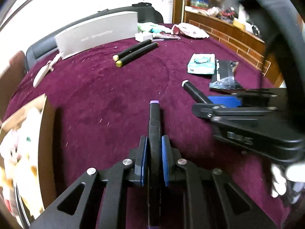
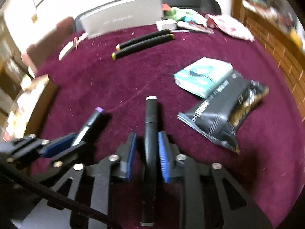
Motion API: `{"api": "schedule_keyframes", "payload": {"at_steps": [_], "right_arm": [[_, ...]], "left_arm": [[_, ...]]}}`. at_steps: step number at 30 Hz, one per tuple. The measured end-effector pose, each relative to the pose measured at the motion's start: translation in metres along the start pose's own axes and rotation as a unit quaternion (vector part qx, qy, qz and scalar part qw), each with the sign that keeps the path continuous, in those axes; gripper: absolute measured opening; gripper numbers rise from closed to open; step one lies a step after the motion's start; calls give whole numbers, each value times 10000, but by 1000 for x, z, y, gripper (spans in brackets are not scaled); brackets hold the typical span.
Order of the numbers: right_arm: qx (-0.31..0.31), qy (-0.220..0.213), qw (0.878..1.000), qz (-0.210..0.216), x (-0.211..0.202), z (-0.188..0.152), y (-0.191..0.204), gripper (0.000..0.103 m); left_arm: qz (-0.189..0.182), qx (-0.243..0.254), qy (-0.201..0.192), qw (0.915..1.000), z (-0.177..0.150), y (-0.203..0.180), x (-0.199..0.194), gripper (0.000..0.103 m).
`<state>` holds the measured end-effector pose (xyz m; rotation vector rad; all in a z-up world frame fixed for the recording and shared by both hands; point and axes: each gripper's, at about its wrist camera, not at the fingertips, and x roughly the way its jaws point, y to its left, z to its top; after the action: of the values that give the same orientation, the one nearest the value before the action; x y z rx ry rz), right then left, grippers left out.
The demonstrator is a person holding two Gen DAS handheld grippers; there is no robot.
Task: Organize objects
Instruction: 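Carry both markers into the box and lower them beside the other markers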
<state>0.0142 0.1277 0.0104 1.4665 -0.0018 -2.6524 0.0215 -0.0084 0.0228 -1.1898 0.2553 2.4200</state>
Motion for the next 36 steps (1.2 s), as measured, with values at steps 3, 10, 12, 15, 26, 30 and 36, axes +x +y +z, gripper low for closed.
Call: {"api": "schedule_keyframes", "payload": {"at_steps": [3,10,12,15,26,30,36], "right_arm": [[-151,-1,9996,-229,0,-3,1,16],[639,-167,9948,780,-22,-14,-15,12],[731,-329,9906,1104,-39,-17,-10,12],[664,-645,9845,1488,-68,-18,6,12],[49,-597,9600,2735,-109,-6,114,13],[-201,-397,9570,2867,-97,-6,158,13],[-421,9,9523,3022,-67,-11,208,13]], "left_arm": [[-166,-327,-164,9992,-13,11,-22,11],[-353,-808,-630,9941,-41,39,-80,12],[-339,-970,-815,9914,-49,51,-99,12],[-235,-1224,-1064,9865,-63,73,-124,12],[-129,-2021,-1652,9652,-111,161,-190,12],[-237,-2173,-1743,9601,-122,182,-200,12],[-58,-2161,-1464,9653,-142,210,-205,12]]}}
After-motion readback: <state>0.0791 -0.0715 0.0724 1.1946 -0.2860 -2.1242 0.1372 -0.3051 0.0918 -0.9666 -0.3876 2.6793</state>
